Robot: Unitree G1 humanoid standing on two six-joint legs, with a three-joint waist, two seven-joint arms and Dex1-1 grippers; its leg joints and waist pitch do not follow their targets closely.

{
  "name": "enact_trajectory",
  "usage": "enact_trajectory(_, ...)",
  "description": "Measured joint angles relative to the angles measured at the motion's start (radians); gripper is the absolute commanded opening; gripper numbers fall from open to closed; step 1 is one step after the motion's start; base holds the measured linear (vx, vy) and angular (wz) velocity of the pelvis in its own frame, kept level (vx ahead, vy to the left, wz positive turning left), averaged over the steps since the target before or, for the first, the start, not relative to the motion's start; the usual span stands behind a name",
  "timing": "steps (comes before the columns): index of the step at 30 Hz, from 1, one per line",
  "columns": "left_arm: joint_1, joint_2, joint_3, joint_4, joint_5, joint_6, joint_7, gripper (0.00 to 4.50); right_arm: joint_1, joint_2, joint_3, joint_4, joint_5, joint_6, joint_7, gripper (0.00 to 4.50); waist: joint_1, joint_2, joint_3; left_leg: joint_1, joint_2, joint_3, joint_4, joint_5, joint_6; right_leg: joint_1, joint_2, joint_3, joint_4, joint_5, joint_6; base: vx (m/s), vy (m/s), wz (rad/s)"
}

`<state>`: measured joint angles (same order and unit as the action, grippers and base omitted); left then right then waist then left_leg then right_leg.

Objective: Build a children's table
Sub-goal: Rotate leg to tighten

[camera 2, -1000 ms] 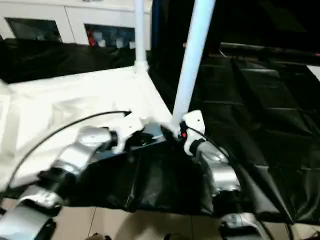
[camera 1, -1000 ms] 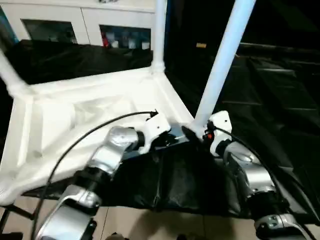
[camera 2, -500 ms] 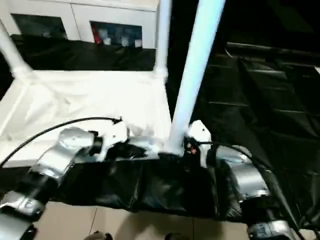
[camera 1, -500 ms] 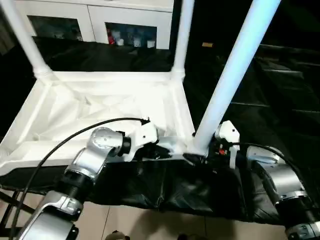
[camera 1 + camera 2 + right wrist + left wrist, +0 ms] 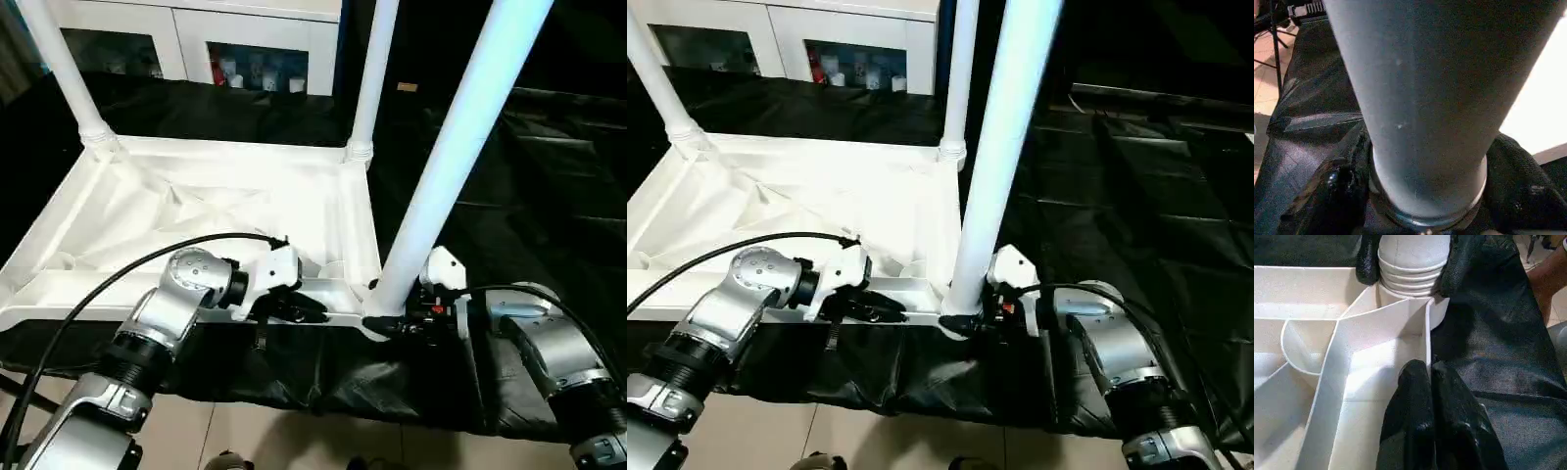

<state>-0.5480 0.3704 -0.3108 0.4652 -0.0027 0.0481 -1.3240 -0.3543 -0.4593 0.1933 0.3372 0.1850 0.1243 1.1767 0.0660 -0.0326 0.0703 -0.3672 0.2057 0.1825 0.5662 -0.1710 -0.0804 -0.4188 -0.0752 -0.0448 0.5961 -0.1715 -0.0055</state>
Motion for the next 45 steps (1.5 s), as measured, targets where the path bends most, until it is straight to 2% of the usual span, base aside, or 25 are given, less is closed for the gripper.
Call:
enact_trajectory(4, 0.000, -0.007, 0.003, 0.001, 0.002, 0.016, 0.032, 0.00, 0.009, 0.024, -0.013, -0.001, 0.001, 0.005, -0.048, 2.72, -0.002, 0.000, 0.000, 0.001, 0.000, 0.000, 0.002, 0.000, 0.000, 0.001, 0.000, 0.000, 0.001, 0.000, 0.000, 0.000, 0.000, 0.00)
enact_trajectory(7, -0.006, -0.062, 0.028, 0.016, 0.038, 0.056, 0.162, 0.00, 0.015, 0.130, -0.080, 0.037, -0.025, 0.008, -0.262, 2.69, -0.011, -0.002, 0.000, 0.001, 0.001, 0.000, 0.004, 0.000, 0.000, 0.002, 0.000, 0.001, 0.001, 0.002, -0.002, 0.000, 0.000, 0.00)
enact_trajectory(12, -0.013, -0.116, 0.034, 0.019, 0.070, 0.103, 0.278, 0.00, 0.005, 0.220, -0.124, 0.081, -0.041, 0.001, -0.474, 2.68, -0.022, -0.001, -0.002, 0.001, 0.000, 0.001, 0.004, 0.000, 0.000, 0.004, 0.000, 0.002, 0.001, -0.001, 0.003, 0.000, 0.000, 0.00)
enact_trajectory(15, -0.022, -0.142, 0.039, 0.034, 0.085, 0.121, 0.336, 0.00, -0.013, 0.279, -0.144, 0.118, -0.058, -0.010, -0.584, 2.68, -0.027, -0.001, -0.004, 0.003, 0.000, 0.001, 0.004, 0.000, 0.000, 0.006, 0.000, 0.001, 0.001, -0.001, 0.003, 0.000, 0.000, 0.00)
enact_trajectory(19, -0.057, -0.182, 0.043, 0.082, 0.119, 0.135, 0.430, 0.00, -0.090, 0.364, -0.159, 0.219, -0.114, -0.040, -0.780, 2.68, -0.036, -0.001, -0.004, 0.004, 0.000, 0.001, 0.004, 0.000, 0.000, 0.006, 0.000, 0.001, 0.000, -0.001, 0.003, 0.000, 0.000, 0.00)
enact_trajectory(20, -0.059, -0.187, 0.043, 0.087, 0.122, 0.134, 0.441, 0.00, -0.096, 0.372, -0.159, 0.230, -0.120, -0.048, -0.804, 3.03, -0.035, -0.001, -0.005, 0.004, 0.000, 0.001, 0.004, 0.000, 0.000, 0.006, 0.000, 0.001, 0.000, -0.001, 0.003, 0.000, 0.000, 0.00)
enact_trajectory(21, -0.059, -0.188, 0.043, 0.087, 0.124, 0.133, 0.445, 0.00, -0.096, 0.375, -0.160, 0.234, -0.121, -0.052, -0.813, 3.03, -0.034, -0.001, -0.005, 0.004, 0.000, 0.001, 0.004, 0.000, 0.000, 0.006, 0.000, 0.001, 0.000, -0.001, 0.003, 0.000, 0.000, 0.00)
enact_trajectory(22, -0.059, -0.189, 0.043, 0.087, 0.125, 0.133, 0.445, 0.00, -0.096, 0.376, -0.160, 0.235, -0.123, -0.055, -0.817, 3.38, -0.033, -0.001, -0.005, 0.004, 0.000, 0.001, 0.004, 0.000, 0.000, 0.006, 0.000, 0.001, 0.000, -0.001, 0.003, 0.000, 0.000, 0.00)
enact_trajectory(25, -0.057, -0.190, 0.040, 0.081, 0.126, 0.127, 0.439, 0.00, -0.096, 0.371, -0.161, 0.234, -0.123, -0.063, -0.796, 3.51, -0.031, 0.000, -0.005, 0.003, 0.000, 0.000, 0.004, 0.000, 0.000, 0.006, 0.000, 0.001, 0.000, -0.001, 0.003, 0.000, 0.000, 0.00)
enact_trajectory(26, -0.055, -0.189, 0.039, 0.078, 0.126, 0.123, 0.434, 0.00, -0.096, 0.365, -0.161, 0.234, -0.119, -0.065, -0.779, 3.79, -0.030, 0.000, -0.005, 0.003, 0.000, 0.000, 0.004, 0.000, 0.000, 0.006, 0.000, 0.001, 0.000, -0.001, 0.002, 0.000, 0.000, 0.00)
enact_trajectory(28, -0.052, -0.186, 0.037, 0.072, 0.126, 0.117, 0.426, 0.00, -0.096, 0.354, -0.161, 0.233, -0.116, -0.067, -0.751, 3.87, -0.027, 0.000, -0.005, 0.003, 0.000, 0.000, 0.002, 0.000, 0.000, 0.006, 0.000, 0.001, 0.000, 0.002, -0.002, 0.000, 0.000, 0.00)
enact_trajectory(33, -0.033, -0.155, 0.020, 0.056, 0.114, 0.051, 0.357, 0.00, -0.077, 0.279, -0.138, 0.213, -0.090, -0.093, -0.570, 4.32, -0.012, 0.005, -0.006, 0.001, 0.000, 0.001, -0.003, 0.000, 0.000, 0.003, 0.000, 0.000, 0.000, 0.001, 0.000, 0.000, 0.000, 0.00)
enact_trajectory(42, -0.014, -0.077, 0.018, 0.050, 0.075, -0.035, 0.214, 0.00, -0.035, 0.120, -0.052, 0.122, -0.069, -0.084, -0.268, 4.44, -0.003, 0.005, -0.005, 0.002, 0.001, 0.001, 0.000, 0.000, 0.000, 0.003, 0.000, 0.000, 0.000, 0.001, 0.000, 0.000, 0.000, 0.00)
enact_trajectory(45, -0.013, -0.050, 0.009, 0.050, 0.063, -0.067, 0.156, 0.00, -0.032, 0.075, -0.039, 0.104, -0.057, -0.083, -0.161, 4.44, -0.002, 0.005, -0.005, 0.001, 0.001, 0.001, 0.001, 0.000, 0.000, 0.002, 0.000, 0.000, 0.000, 0.001, 0.000, 0.000, 0.000, 0.00)
